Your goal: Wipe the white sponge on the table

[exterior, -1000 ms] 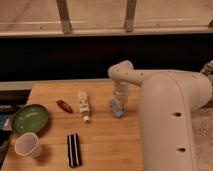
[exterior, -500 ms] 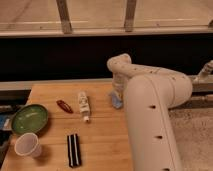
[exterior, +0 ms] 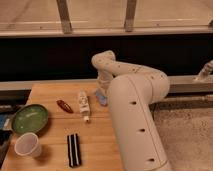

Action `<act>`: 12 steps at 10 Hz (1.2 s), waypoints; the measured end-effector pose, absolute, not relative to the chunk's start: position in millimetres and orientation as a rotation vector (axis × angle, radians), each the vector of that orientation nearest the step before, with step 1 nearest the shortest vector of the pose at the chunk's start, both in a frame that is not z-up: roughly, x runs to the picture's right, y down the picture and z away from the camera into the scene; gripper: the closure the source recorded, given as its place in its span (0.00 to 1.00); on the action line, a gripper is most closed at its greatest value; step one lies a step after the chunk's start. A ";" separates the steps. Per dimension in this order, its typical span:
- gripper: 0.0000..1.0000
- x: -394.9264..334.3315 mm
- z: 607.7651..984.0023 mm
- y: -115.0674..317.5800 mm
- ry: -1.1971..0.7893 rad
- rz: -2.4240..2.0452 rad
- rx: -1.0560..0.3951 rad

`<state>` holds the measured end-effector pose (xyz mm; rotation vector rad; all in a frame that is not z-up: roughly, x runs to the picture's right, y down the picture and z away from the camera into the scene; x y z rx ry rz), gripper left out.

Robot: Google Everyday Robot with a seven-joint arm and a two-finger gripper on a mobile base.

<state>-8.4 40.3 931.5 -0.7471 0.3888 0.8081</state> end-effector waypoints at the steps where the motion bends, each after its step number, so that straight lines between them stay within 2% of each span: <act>1: 1.00 -32.5 923.7 45.3 0.350 0.759 -0.760; 4: 1.00 -60.2 898.5 64.7 0.318 0.730 -0.773; 6: 1.00 -49.2 884.1 78.6 0.345 0.758 -0.781; 12: 1.00 64.1 832.2 136.0 0.498 0.981 -0.783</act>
